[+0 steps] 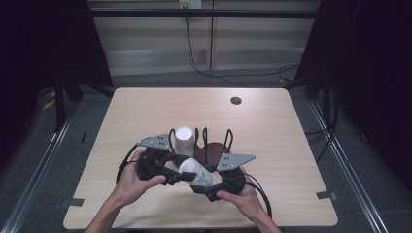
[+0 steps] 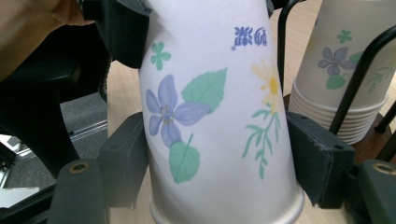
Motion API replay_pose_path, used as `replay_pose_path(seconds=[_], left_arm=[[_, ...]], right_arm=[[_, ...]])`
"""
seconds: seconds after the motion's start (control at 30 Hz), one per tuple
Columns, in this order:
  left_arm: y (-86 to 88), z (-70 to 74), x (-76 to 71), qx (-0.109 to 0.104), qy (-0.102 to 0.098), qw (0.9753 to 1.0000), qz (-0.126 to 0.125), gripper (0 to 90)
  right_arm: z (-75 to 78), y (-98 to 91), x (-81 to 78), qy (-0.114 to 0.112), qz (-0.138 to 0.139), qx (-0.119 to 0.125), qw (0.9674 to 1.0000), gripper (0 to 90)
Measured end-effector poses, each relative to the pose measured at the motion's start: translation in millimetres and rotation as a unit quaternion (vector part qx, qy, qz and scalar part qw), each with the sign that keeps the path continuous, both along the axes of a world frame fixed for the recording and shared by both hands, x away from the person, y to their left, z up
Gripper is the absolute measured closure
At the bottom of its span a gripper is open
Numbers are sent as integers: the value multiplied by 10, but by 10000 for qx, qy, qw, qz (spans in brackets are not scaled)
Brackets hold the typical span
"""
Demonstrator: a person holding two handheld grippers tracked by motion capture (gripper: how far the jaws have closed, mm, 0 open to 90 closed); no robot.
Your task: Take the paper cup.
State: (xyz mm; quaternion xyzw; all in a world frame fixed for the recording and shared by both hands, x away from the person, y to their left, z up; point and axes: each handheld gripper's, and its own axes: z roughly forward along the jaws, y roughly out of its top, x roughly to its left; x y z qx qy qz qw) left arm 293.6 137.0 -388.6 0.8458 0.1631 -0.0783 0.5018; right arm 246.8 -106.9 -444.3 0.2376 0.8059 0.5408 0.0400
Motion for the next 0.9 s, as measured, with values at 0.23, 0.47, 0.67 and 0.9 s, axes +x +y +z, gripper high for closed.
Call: replay_pose_path(seconds=[0.23, 0.47, 0.67, 0.9], left_arm=[[25, 33, 10, -39, -241, 9997, 91, 231], [95, 78, -20, -64, -448, 9988, 208, 164], [217, 33, 9, 274, -484, 9977, 382, 170], [292, -67, -11, 158, -468, 9980, 389, 171]], right_arm=[[30, -37, 4, 68, 27, 39, 10000, 279], [58, -90, 35, 139, -54, 19, 9999, 284], [39, -123, 60, 280, -170, -78, 9994, 283], [-2, -105, 84, 417, -143, -210, 9988, 283]])
